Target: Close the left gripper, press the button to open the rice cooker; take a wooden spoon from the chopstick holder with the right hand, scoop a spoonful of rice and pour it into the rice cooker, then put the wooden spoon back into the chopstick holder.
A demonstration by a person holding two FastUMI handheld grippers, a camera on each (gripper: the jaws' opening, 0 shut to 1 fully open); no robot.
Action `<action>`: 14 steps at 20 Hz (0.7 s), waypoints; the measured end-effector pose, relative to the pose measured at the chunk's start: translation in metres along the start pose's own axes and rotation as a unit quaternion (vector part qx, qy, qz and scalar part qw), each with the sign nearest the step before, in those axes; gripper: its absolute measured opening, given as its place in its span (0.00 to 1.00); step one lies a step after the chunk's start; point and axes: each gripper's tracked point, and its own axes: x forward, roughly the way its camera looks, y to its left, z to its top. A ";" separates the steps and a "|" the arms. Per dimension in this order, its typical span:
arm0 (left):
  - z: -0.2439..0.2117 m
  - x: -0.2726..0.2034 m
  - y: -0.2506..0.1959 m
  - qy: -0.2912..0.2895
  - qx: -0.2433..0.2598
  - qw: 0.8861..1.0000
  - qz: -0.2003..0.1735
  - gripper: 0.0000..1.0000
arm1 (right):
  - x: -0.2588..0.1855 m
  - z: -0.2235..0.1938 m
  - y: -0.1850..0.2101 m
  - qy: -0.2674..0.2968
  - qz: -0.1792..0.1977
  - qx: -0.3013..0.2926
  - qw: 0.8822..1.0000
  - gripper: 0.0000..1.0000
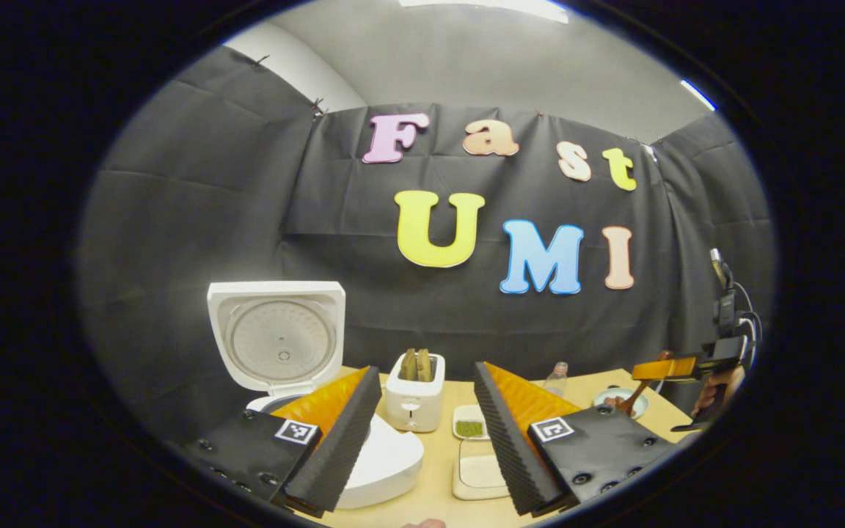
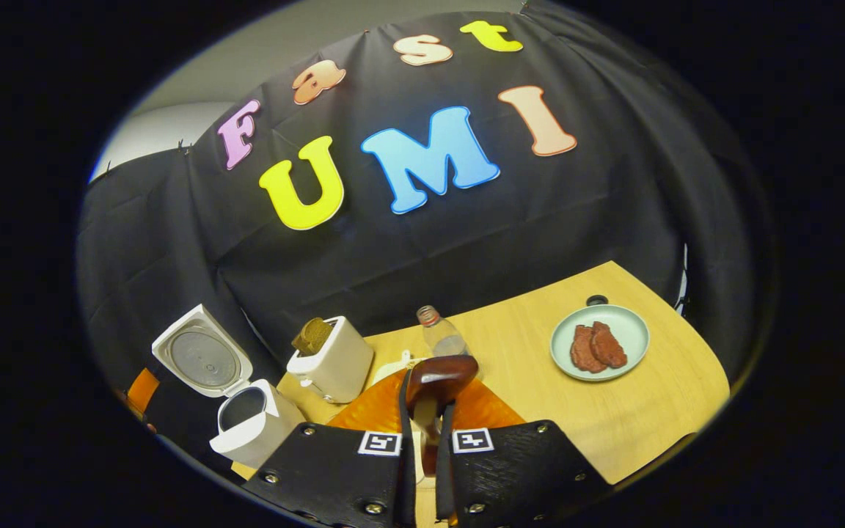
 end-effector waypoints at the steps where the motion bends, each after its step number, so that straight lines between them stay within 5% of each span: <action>1: 0.001 0.000 0.003 -0.001 0.001 1.000 -0.001 0.89 | 0.010 -0.006 0.010 0.005 0.007 -0.006 1.000 0.11; 14: -0.021 0.001 0.046 0.024 0.021 0.999 0.014 0.92 | 0.093 -0.136 0.050 0.087 -0.007 -0.151 0.985 0.11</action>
